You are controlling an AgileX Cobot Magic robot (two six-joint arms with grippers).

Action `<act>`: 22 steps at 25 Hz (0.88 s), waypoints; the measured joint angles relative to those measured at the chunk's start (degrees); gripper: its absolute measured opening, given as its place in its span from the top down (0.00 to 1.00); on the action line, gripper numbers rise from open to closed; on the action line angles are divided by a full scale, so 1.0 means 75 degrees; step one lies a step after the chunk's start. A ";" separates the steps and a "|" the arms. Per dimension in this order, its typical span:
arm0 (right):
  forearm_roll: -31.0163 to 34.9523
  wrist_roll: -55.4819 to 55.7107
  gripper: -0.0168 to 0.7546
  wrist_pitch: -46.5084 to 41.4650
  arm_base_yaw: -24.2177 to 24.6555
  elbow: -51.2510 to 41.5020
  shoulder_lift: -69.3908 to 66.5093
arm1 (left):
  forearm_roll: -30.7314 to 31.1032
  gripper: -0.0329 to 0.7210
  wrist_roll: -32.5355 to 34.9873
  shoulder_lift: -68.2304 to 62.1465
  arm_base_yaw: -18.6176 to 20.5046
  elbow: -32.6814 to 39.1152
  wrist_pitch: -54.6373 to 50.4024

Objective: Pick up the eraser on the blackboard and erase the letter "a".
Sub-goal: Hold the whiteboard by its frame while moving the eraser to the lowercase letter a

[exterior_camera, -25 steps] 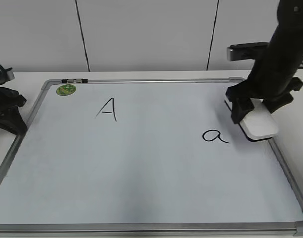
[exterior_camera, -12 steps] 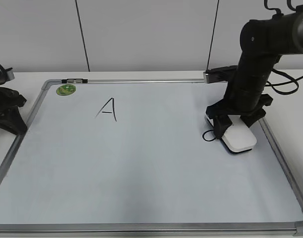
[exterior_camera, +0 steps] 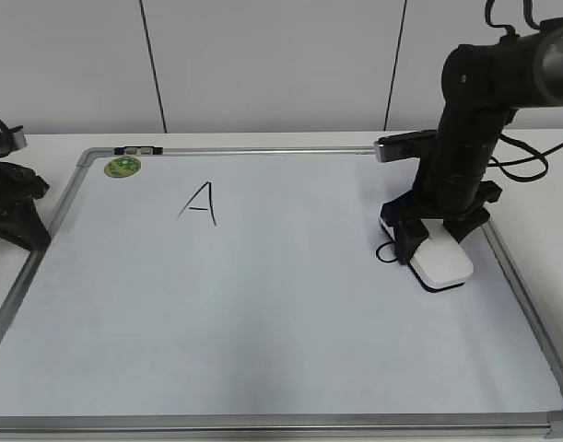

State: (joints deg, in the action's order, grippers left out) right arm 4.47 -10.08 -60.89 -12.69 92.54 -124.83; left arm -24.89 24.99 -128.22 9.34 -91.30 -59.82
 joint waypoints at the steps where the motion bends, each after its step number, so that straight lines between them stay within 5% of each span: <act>1: 0.0042 -0.0065 0.28 0.0000 0.0000 0.0000 0.0000 | 0.0000 0.87 0.0000 0.0000 0.0000 0.0000 0.0000; 14: -0.0067 -0.0216 0.28 -0.0075 -0.1149 0.0058 -0.0065 | 0.0000 0.87 0.0000 0.0000 0.0000 0.0000 0.0000; 22: -0.0259 -0.0216 0.28 -0.0229 -0.1329 0.0230 -0.0131 | 0.0029 0.87 0.0000 0.0000 0.0000 -0.0013 -0.0015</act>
State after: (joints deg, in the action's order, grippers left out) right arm 2.53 -11.70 -62.61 -22.66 94.26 -125.82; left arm -24.68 24.99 -128.22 9.34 -91.40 -59.93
